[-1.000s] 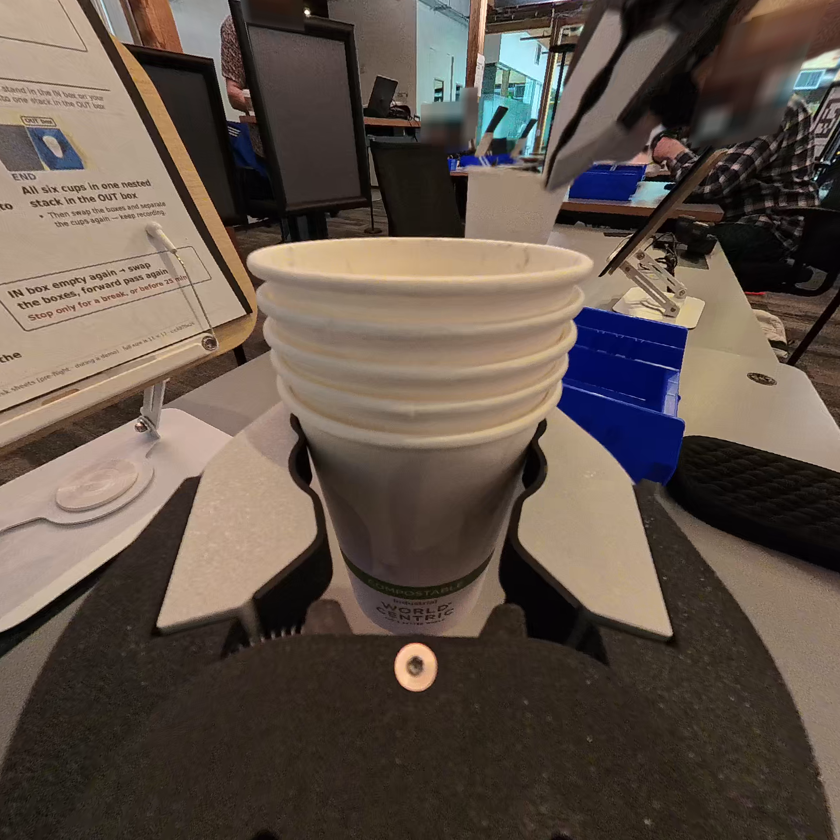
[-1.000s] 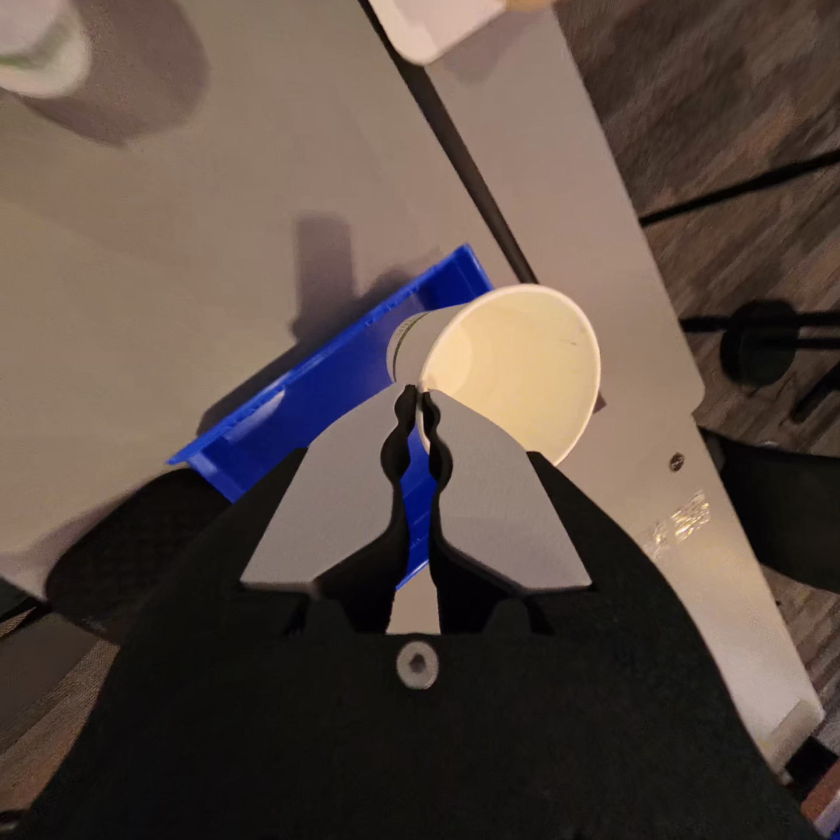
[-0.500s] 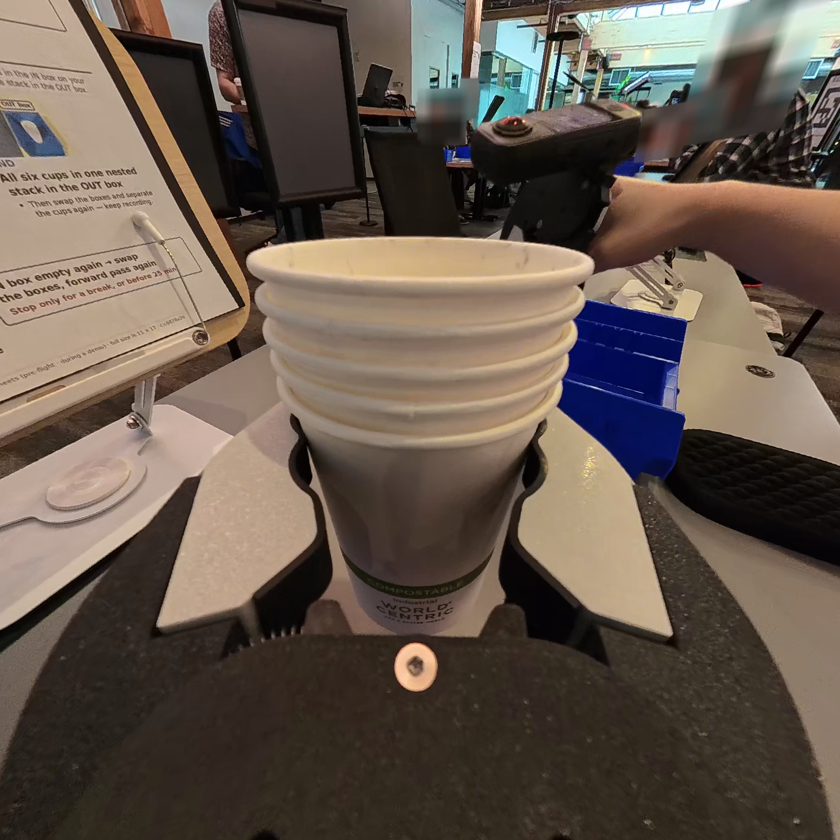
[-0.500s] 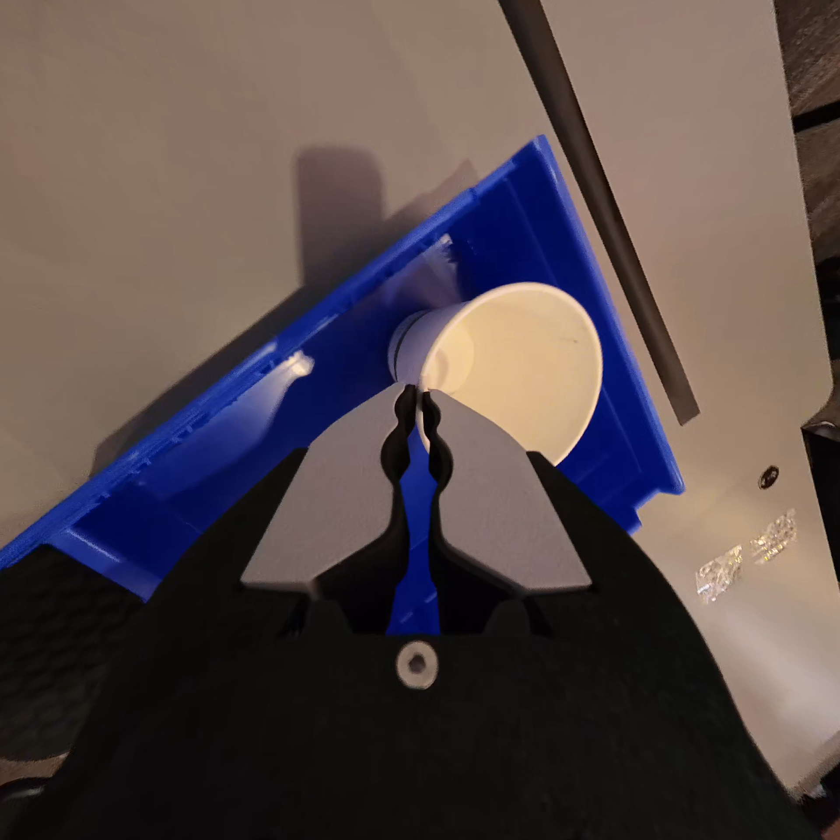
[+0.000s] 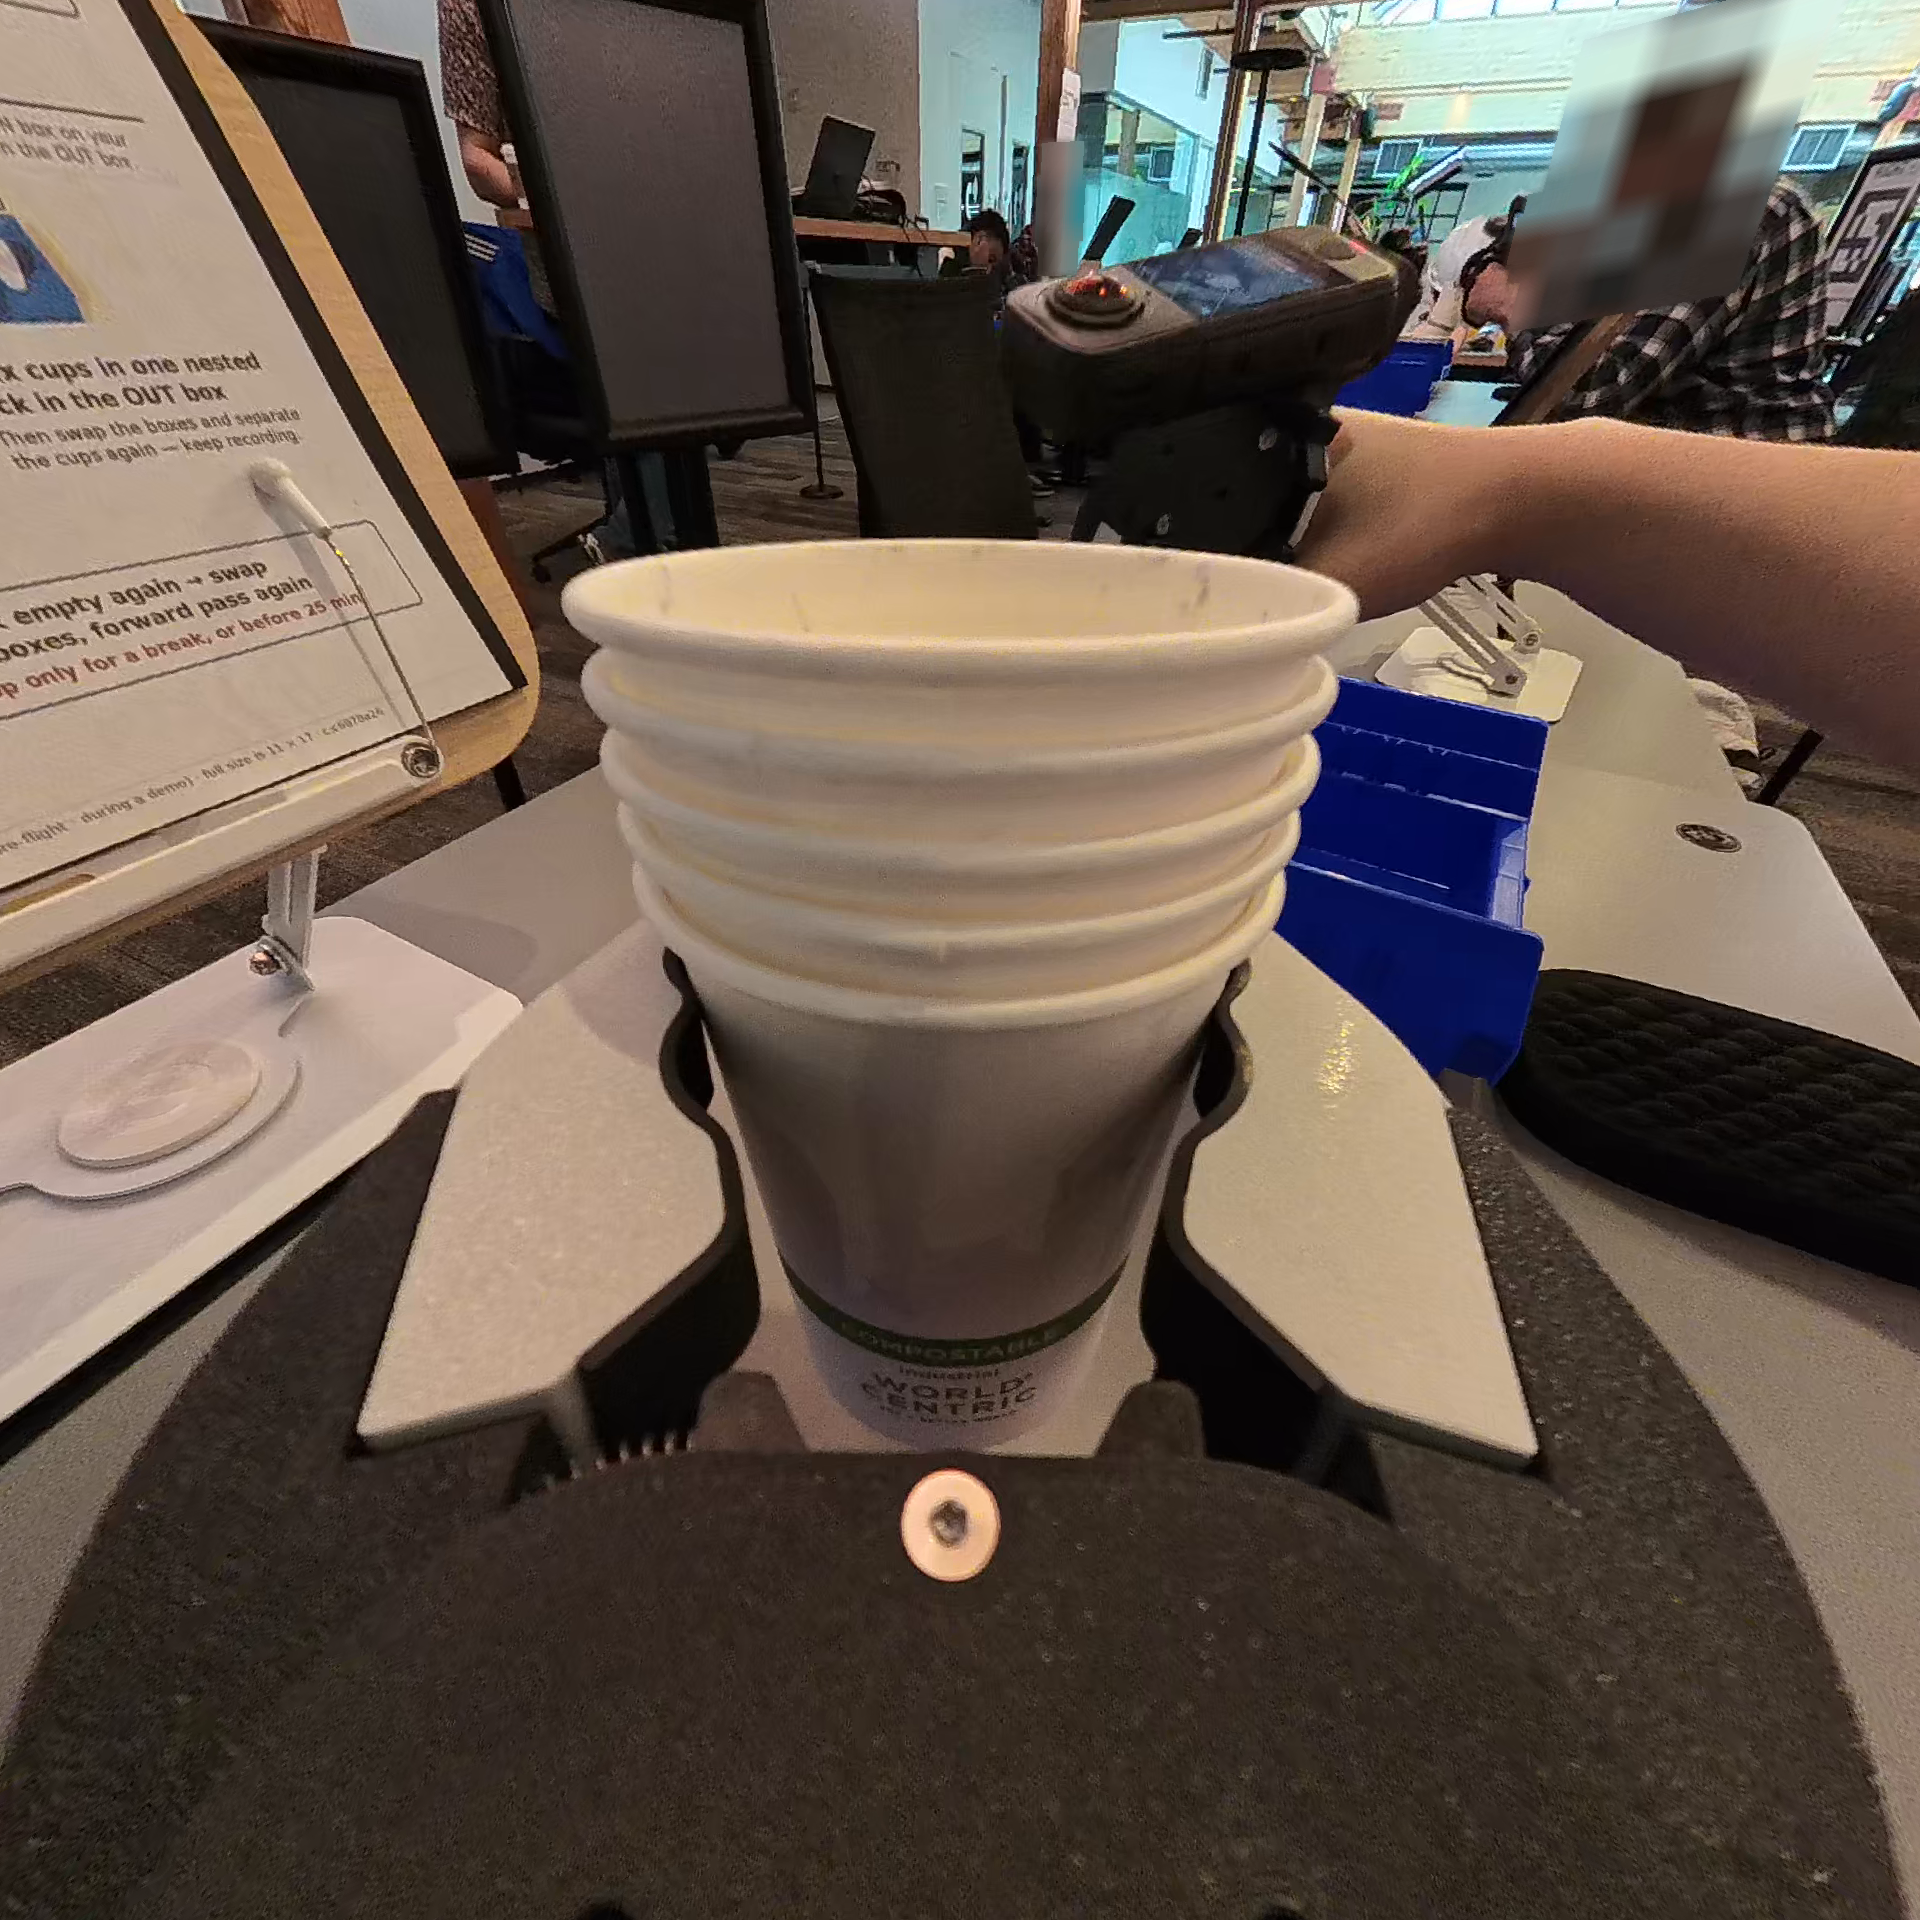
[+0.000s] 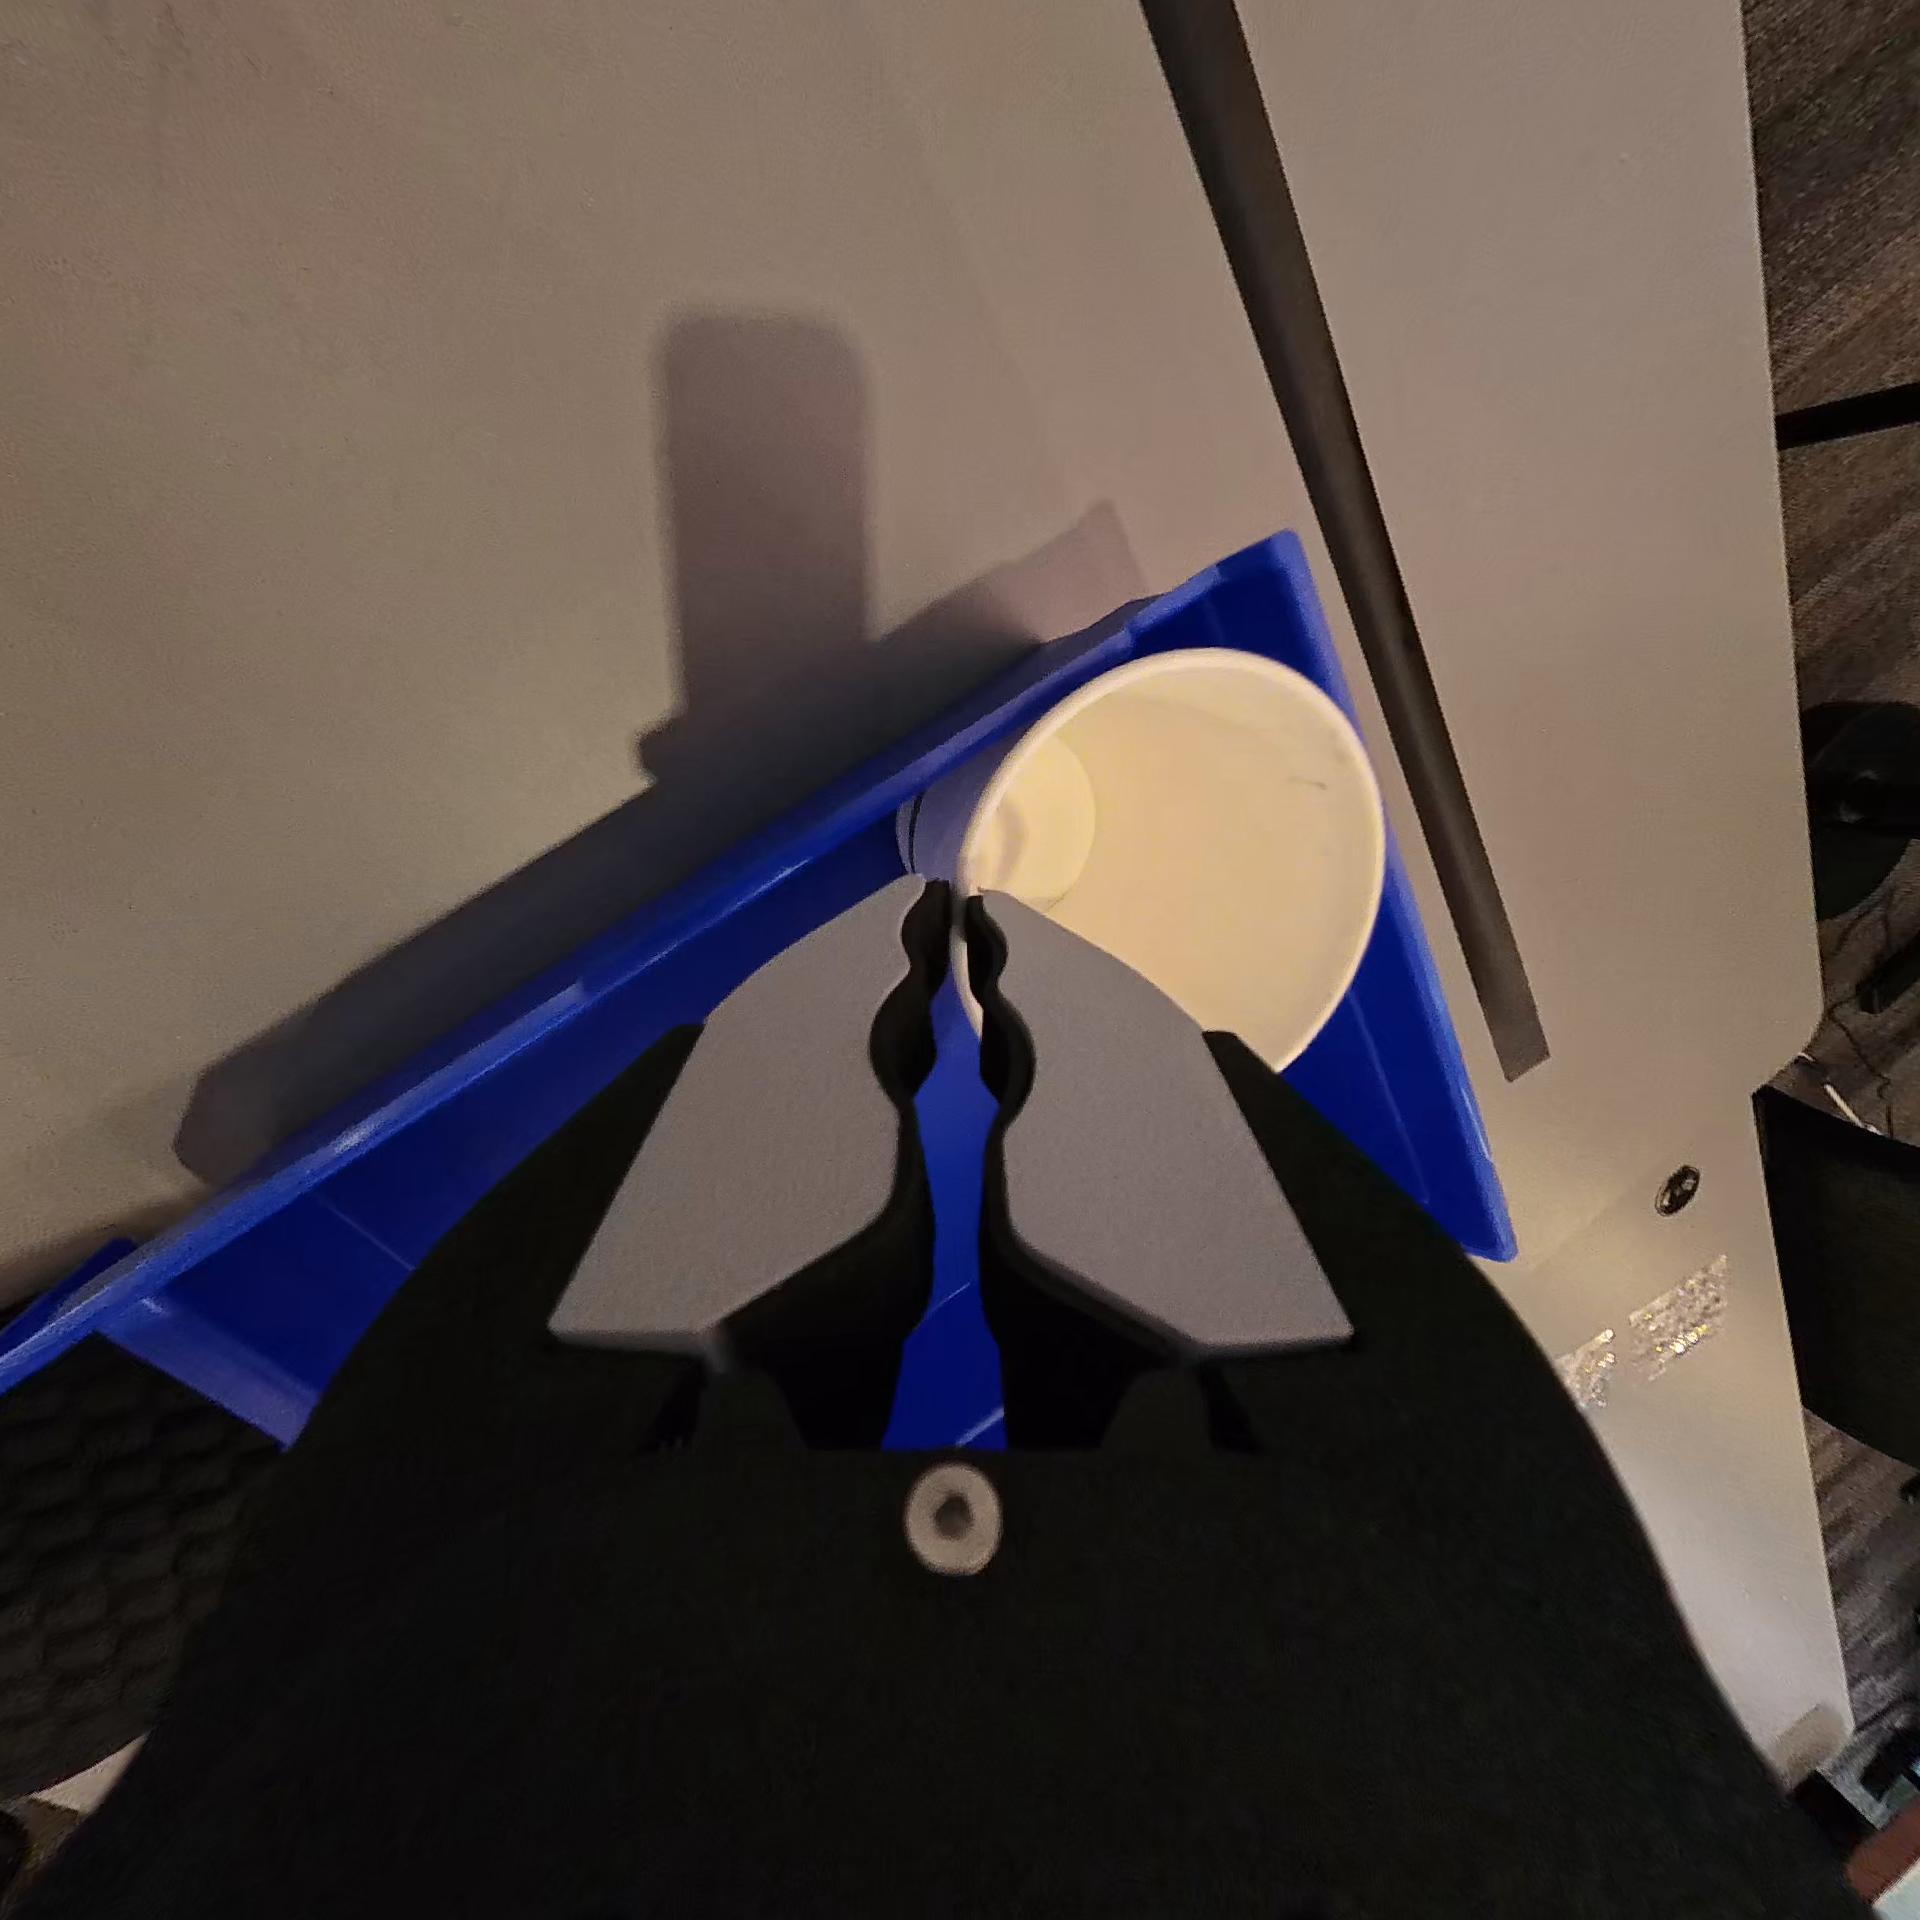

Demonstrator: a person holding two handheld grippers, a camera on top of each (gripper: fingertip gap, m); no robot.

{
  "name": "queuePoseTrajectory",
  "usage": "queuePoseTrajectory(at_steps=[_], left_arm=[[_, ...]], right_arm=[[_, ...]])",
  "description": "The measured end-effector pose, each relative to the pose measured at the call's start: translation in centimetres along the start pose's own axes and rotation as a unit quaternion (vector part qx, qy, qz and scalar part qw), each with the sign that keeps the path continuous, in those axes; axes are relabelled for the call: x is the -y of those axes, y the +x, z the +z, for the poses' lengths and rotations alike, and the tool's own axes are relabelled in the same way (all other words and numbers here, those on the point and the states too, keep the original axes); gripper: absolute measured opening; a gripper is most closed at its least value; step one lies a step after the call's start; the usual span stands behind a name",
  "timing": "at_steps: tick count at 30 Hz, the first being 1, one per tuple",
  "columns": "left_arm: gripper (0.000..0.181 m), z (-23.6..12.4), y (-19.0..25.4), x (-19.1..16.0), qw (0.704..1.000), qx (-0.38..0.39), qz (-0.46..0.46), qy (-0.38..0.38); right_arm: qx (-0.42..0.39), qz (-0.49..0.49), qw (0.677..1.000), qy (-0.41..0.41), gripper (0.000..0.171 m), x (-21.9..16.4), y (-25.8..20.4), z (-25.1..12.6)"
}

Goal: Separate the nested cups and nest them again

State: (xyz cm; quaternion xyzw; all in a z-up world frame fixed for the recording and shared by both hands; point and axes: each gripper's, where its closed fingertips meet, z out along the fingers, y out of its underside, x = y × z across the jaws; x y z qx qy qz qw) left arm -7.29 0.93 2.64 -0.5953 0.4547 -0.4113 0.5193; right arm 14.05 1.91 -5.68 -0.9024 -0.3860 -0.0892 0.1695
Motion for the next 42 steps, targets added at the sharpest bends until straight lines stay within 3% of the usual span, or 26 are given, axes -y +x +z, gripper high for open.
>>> queuePoseTrajectory(at_steps=[14, 16, 22, 25, 28, 31, 34, 42], left_arm=[[0.093, 0.0, 0.2, 0.0, 1.0, -0.014, -0.017, 0.001], [0.093, 0.0, 0.2, 0.0, 1.0, -0.015, -0.02, 0.0], [0.093, 0.0, 0.3, 0.1, 1.0, -0.018, -0.018, 0.001], [0.093, 0.1, 0.3, -0.1, 1.0, -0.017, -0.015, -0.003], [0.093, 0.3, 0.3, -0.5, 1.0, -0.017, -0.014, -0.009], [0.093, 0.4, 0.5, -0.7, 1.0, -0.017, -0.009, -0.015], [0.093, 0.4, 0.6, -0.7, 1.0, -0.015, 0.001, -0.018], [0.093, 0.2, 0.9, -0.4, 1.0, -0.016, 0.007, -0.016]], right_arm=[[-0.024, -0.007, 1.0, 0.004, 0.003, 0.1, 0.6, 0.2], [-0.043, -0.009, 0.999, 0.006, 0.013, 0.1, 1.0, 0.1], [-0.076, -0.024, 0.996, 0.048, 0.021, 1.6, 1.0, -3.4], [-0.07, -0.062, 0.988, 0.127, 0.034, 5.9, -1.7, -8.1], [-0.026, -0.152, 0.962, 0.225, 0.027, 11.6, -7.4, -13.4], [0.043, -0.208, 0.941, 0.264, 0.024, 15.1, -12.7, -16.7], [0.084, -0.235, 0.933, 0.259, 0.021, 16.8, -15.5, -17.2], [0.111, -0.239, 0.947, 0.185, 0.004, 16.5, -16.2, -14.9]])
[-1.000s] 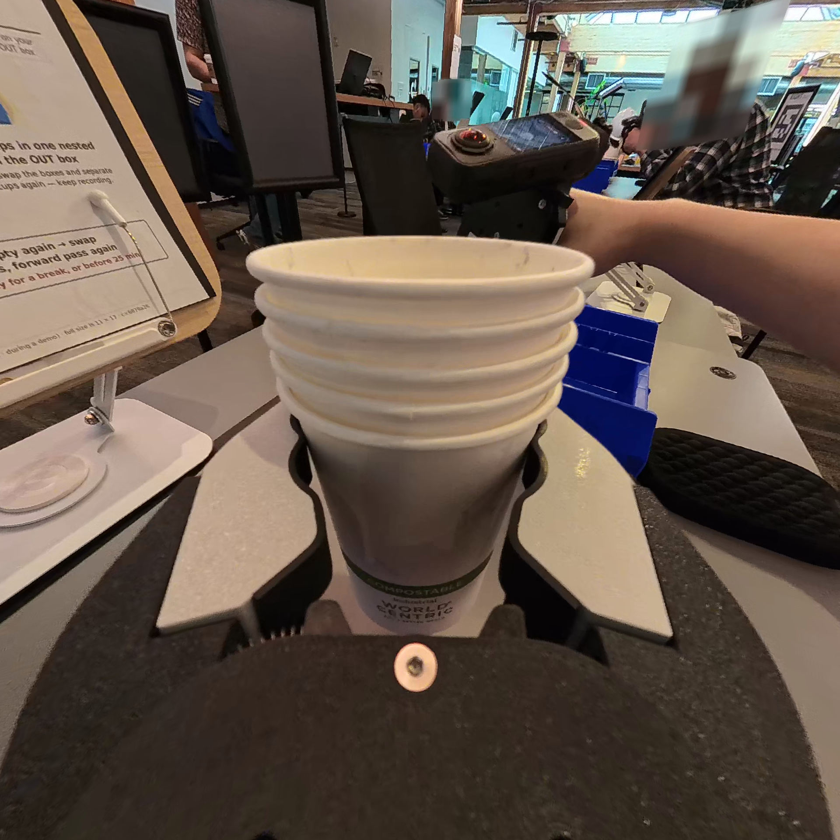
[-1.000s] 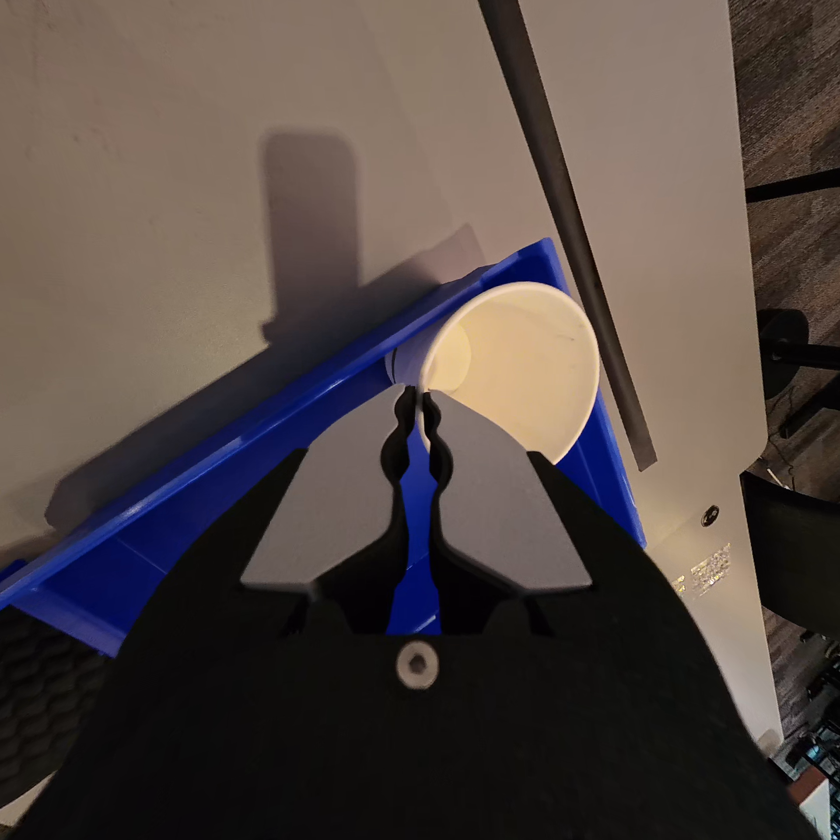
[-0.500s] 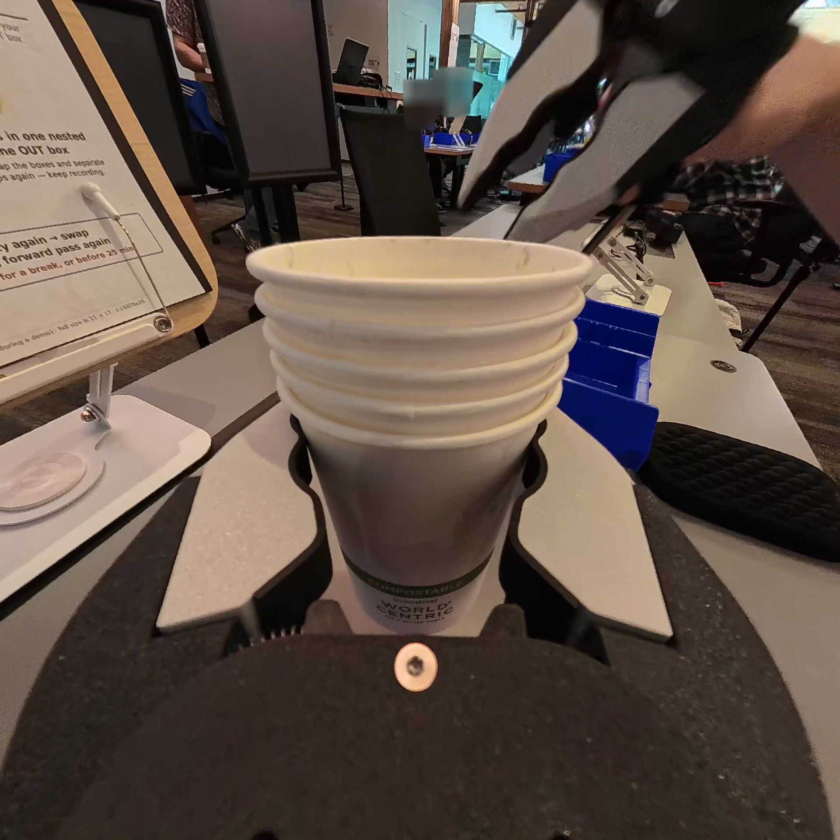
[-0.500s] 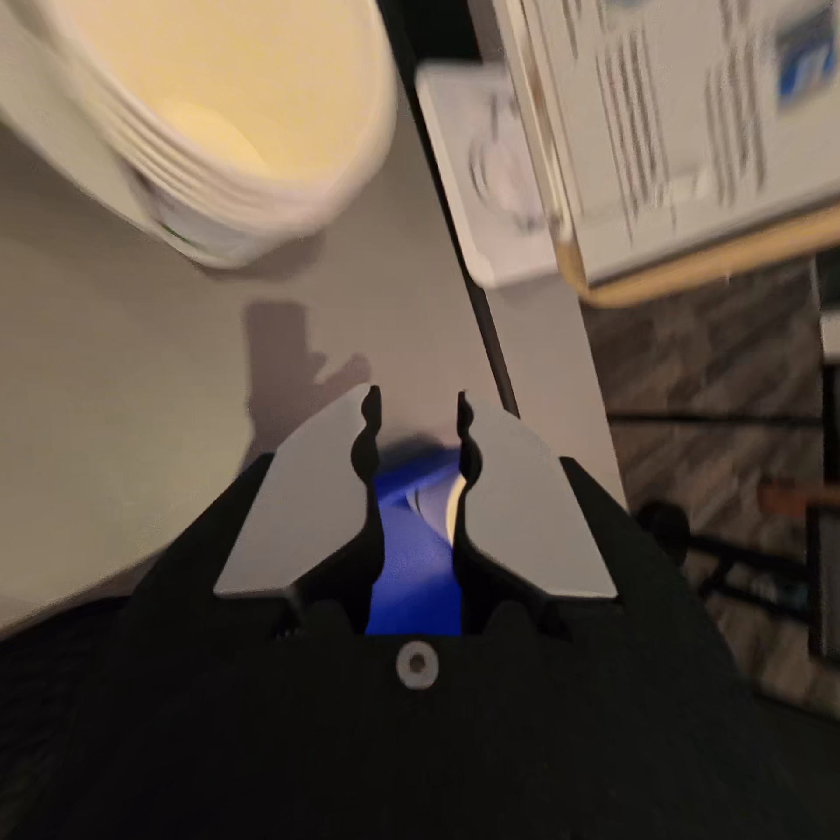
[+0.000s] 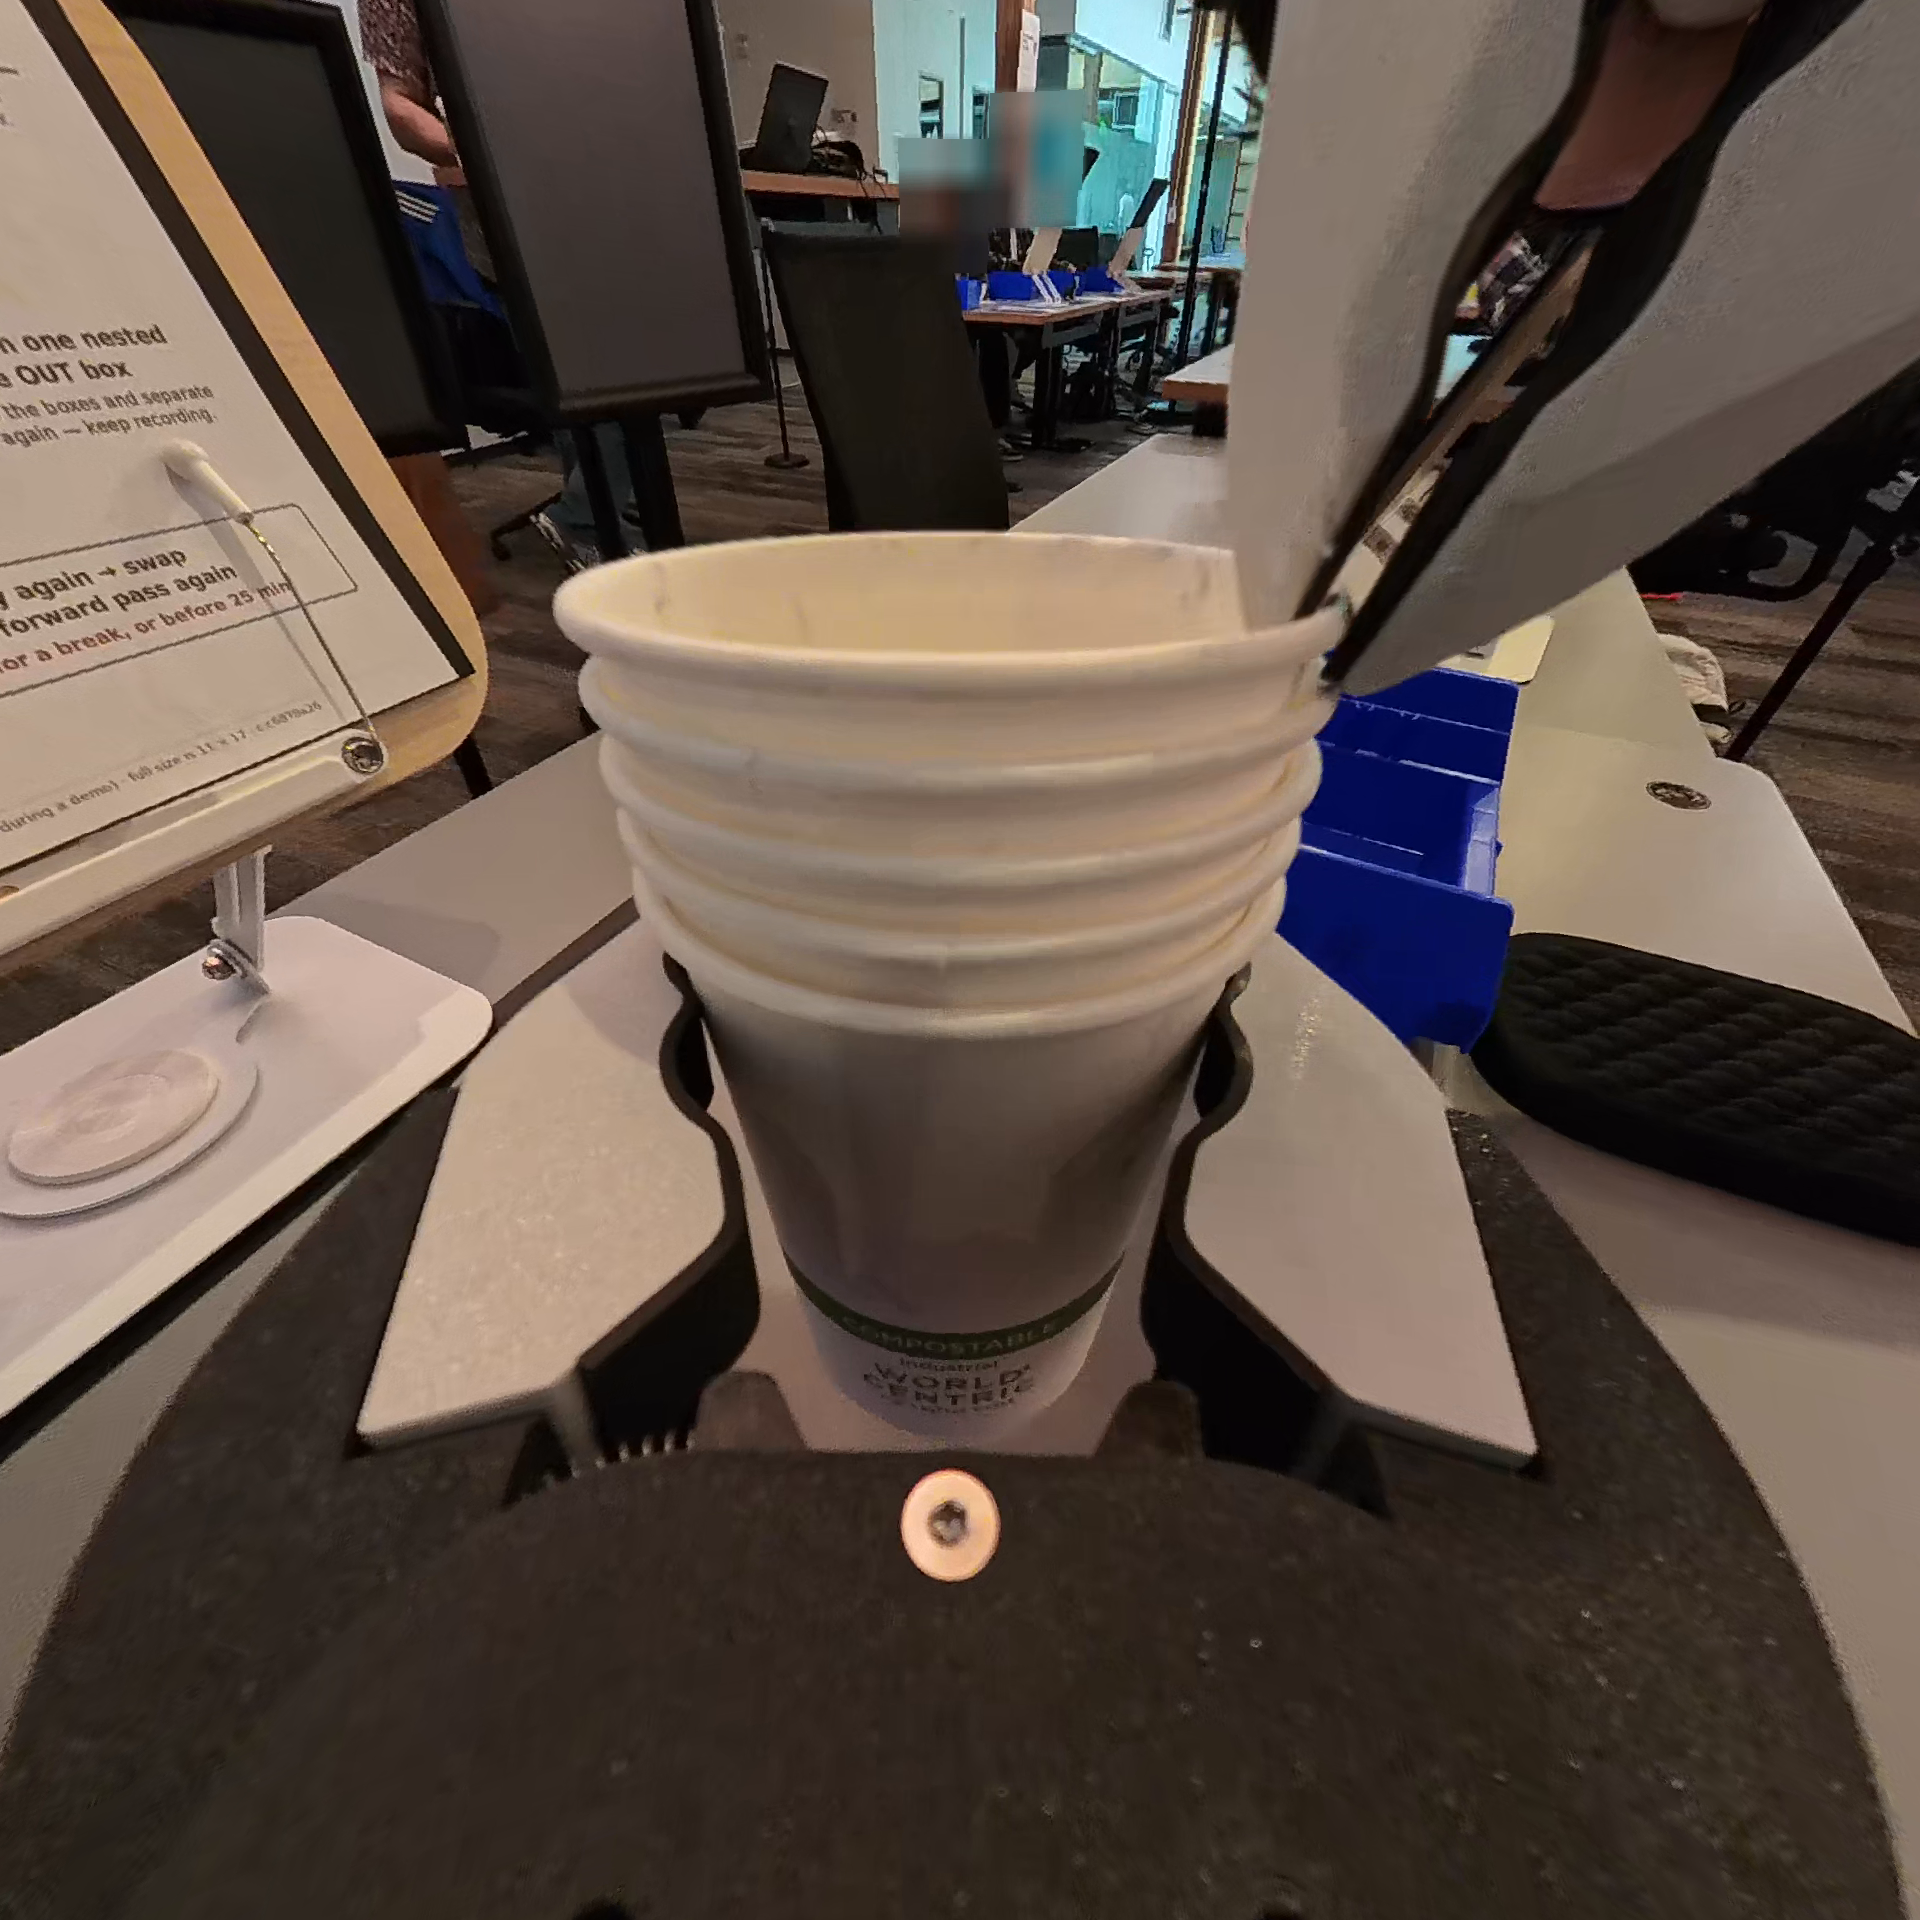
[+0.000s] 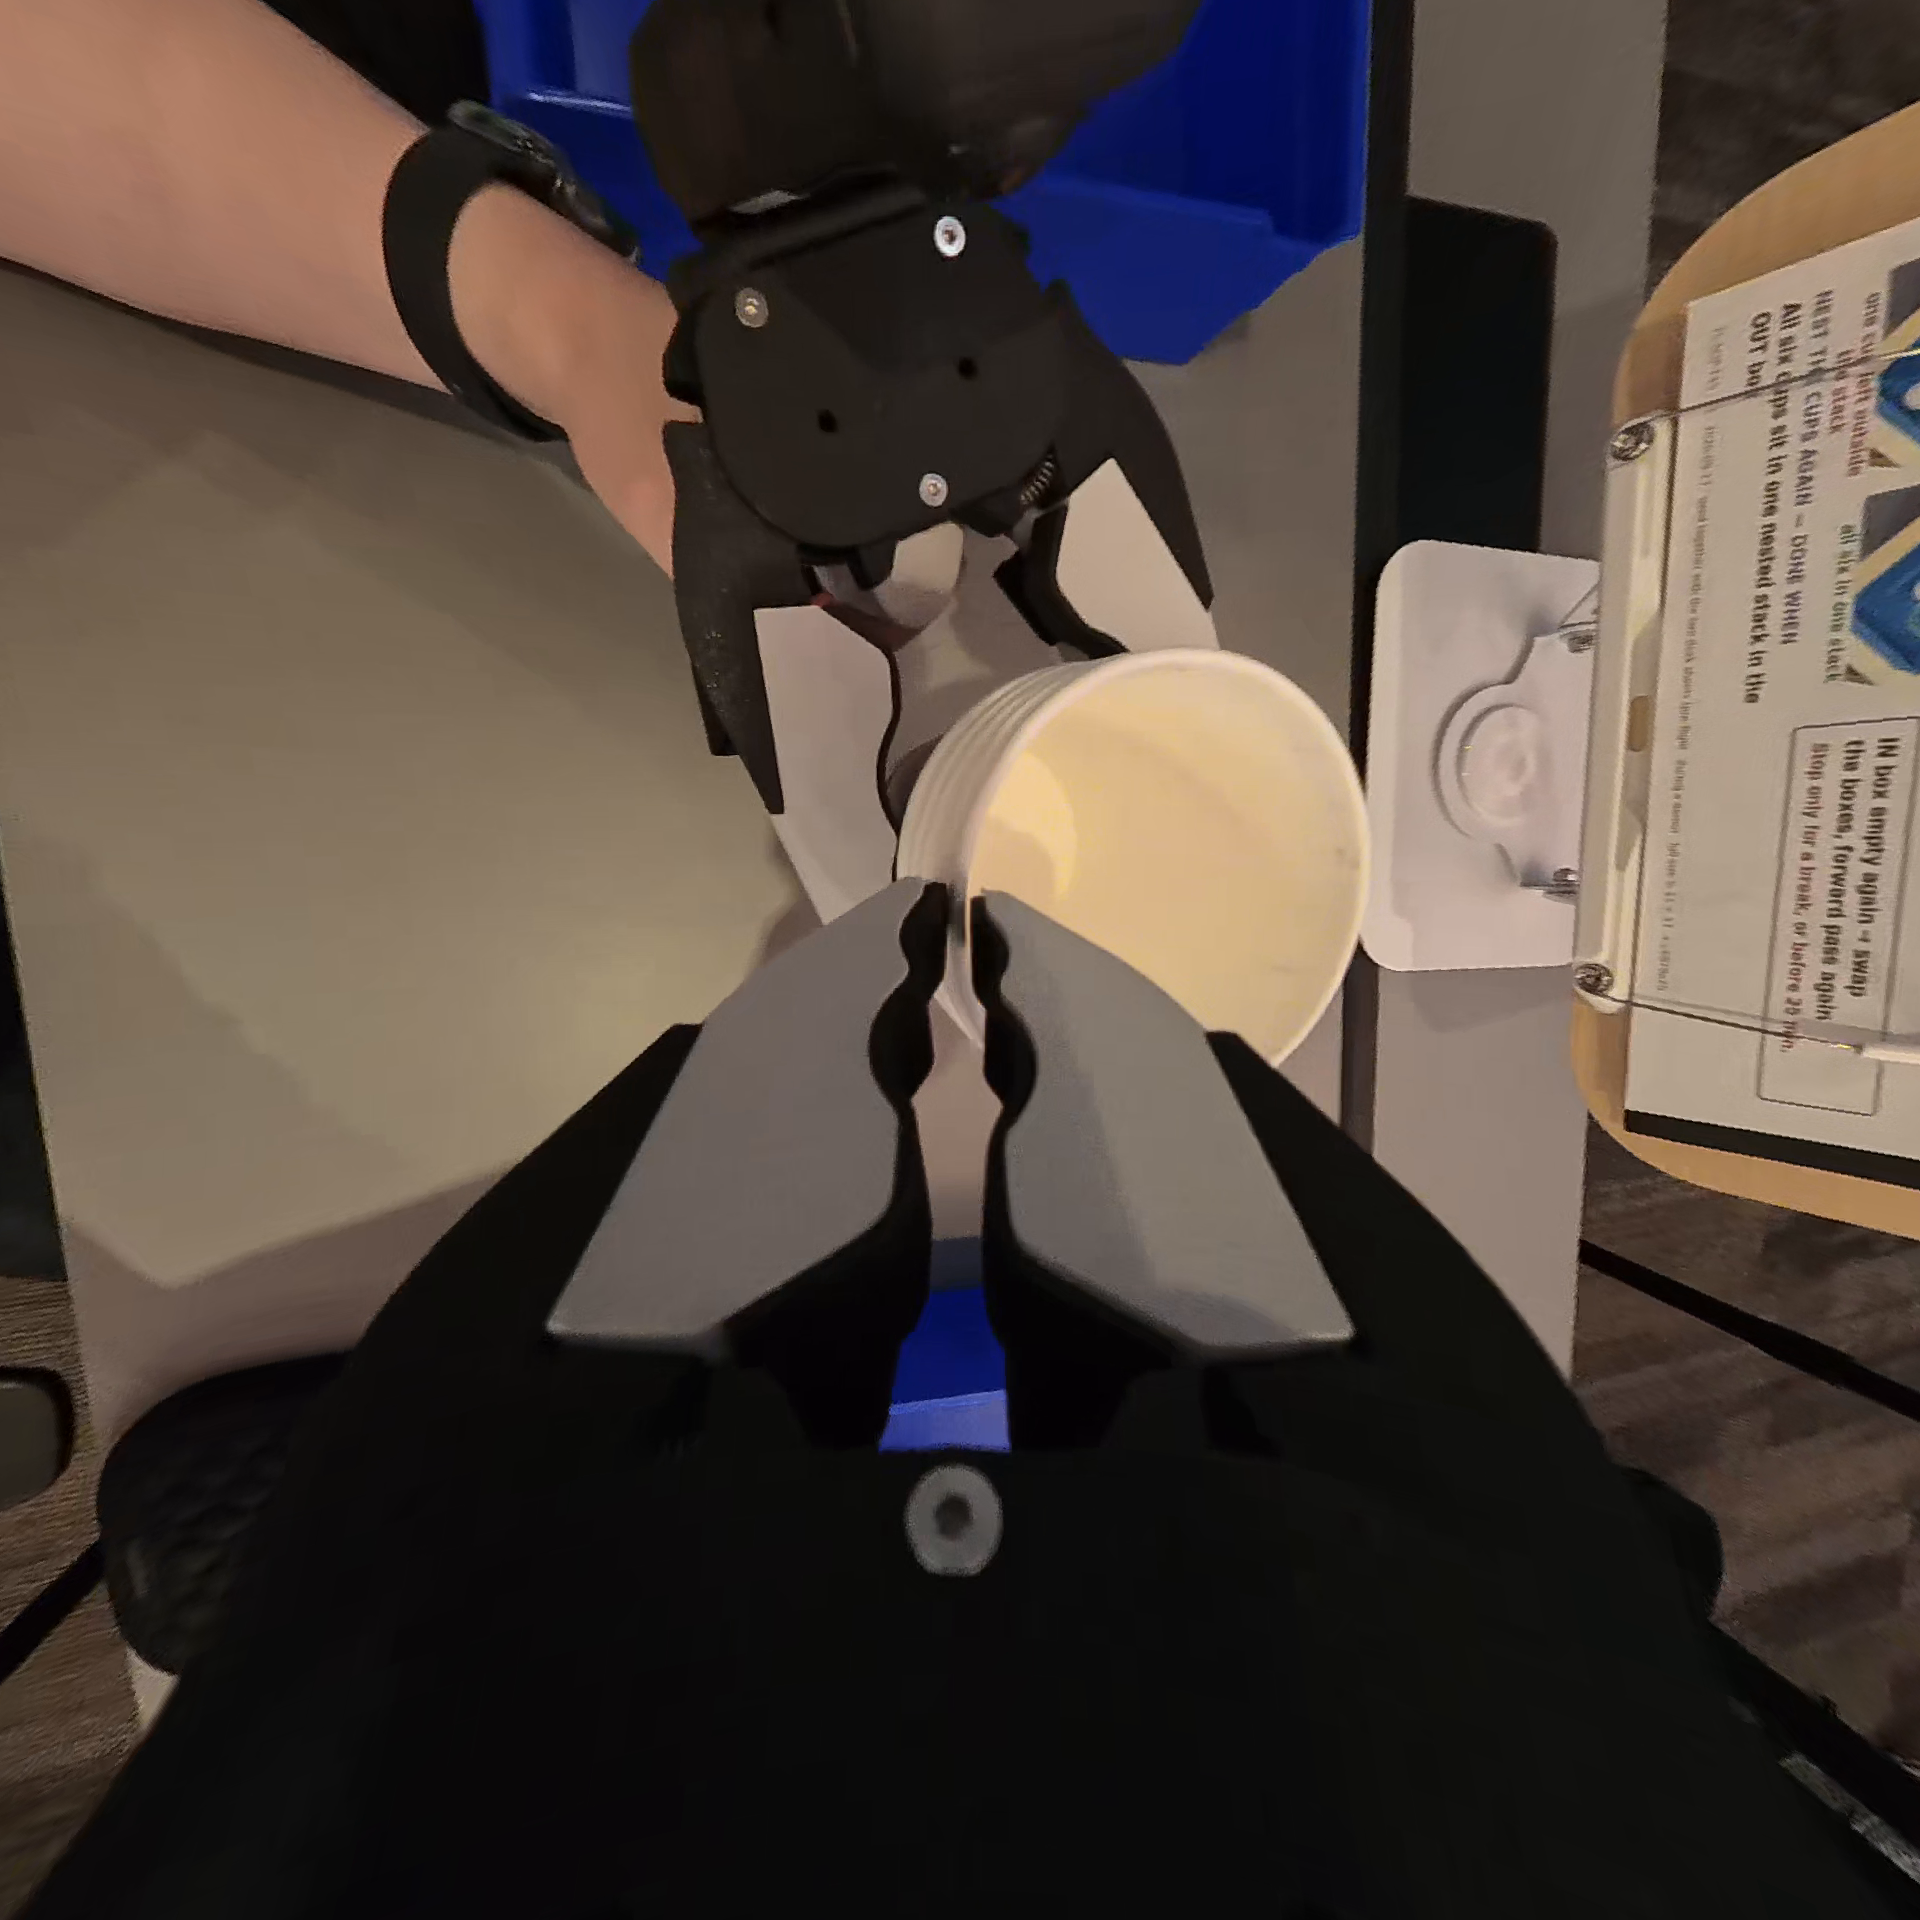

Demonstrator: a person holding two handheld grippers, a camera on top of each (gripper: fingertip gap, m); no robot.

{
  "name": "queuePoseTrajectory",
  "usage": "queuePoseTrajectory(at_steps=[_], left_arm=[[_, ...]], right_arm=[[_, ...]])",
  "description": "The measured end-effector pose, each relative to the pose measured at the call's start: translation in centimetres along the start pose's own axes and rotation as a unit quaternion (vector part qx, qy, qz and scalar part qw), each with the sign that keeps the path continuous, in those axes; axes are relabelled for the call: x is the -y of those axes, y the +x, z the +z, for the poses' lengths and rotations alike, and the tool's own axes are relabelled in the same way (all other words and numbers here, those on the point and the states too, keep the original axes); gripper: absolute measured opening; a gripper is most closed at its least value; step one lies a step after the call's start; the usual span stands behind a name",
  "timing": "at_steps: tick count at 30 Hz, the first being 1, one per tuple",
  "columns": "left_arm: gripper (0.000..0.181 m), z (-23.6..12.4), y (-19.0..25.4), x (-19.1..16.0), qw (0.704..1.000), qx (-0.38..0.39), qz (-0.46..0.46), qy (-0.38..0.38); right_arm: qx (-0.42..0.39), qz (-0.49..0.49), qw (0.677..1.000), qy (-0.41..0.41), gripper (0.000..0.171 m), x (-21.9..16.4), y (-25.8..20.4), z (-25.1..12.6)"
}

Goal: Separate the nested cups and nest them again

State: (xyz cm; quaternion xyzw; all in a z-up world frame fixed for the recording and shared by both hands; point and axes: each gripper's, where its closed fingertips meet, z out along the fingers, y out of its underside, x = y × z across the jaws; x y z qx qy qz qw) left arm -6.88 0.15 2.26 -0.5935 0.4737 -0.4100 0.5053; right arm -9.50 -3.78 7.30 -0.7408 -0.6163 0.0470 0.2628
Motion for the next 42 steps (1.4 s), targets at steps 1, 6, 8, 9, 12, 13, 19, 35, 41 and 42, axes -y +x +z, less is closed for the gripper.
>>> queuePoseTrajectory(at_steps=[1, 6, 8, 9, 12, 13, 19, 35, 41, 42], left_arm=[[0.093, 0.0, 0.0, 0.0, 1.0, -0.001, -0.001, 0.0], [0.093, 0.1, 0.4, 0.2, 1.0, -0.008, -0.001, 0.004], [0.093, 0.1, 0.4, 0.2, 1.0, -0.008, 0.0, 0.003], [0.093, 0.1, 0.4, 0.1, 1.0, -0.007, 0.0, 0.002], [0.093, 0.1, 0.2, 0.1, 1.0, -0.006, -0.003, 0.003], [0.093, 0.1, 0.2, 0.0, 1.0, -0.006, -0.004, 0.003], [0.093, 0.1, -0.4, -0.5, 1.0, 0.002, -0.003, -0.007], [0.093, 0.0, -0.4, -0.4, 1.0, -0.002, -0.004, -0.008], [0.093, 0.1, -0.4, -0.6, 1.0, 0.001, 0.001, -0.012], [0.093, 0.0, -0.4, -0.6, 1.0, 0.001, 0.001, -0.011]], right_arm=[[0.003, 0.004, 1.0, -0.002, 0.003, -0.1, 0.0, 0.0], [0.019, 0.014, 1.0, -0.005, 0.003, -0.3, -0.2, -0.5], [0.022, 0.018, 1.0, 0.001, 0.003, -0.1, -0.2, -0.9], [0.021, 0.019, 1.0, 0.005, 0.003, 0.1, -0.1, -1.1], [0.006, 0.015, 1.0, 0.011, 0.003, 0.5, 0.4, -2.0], [0.0, 0.012, 1.0, 0.011, 0.003, 0.6, 0.5, -2.4], [-0.083, 0.007, 0.996, 0.04, 0.003, 1.9, 2.5, -8.4], [-0.253, 0.281, 0.918, -0.117, 0.003, -25.6, 8.0, -12.9], [-0.222, 0.312, 0.909, -0.164, 0.003, -30.9, 7.6, -8.1], [-0.219, 0.316, 0.908, -0.166, 0.003, -31.5, 7.7, -7.4]])
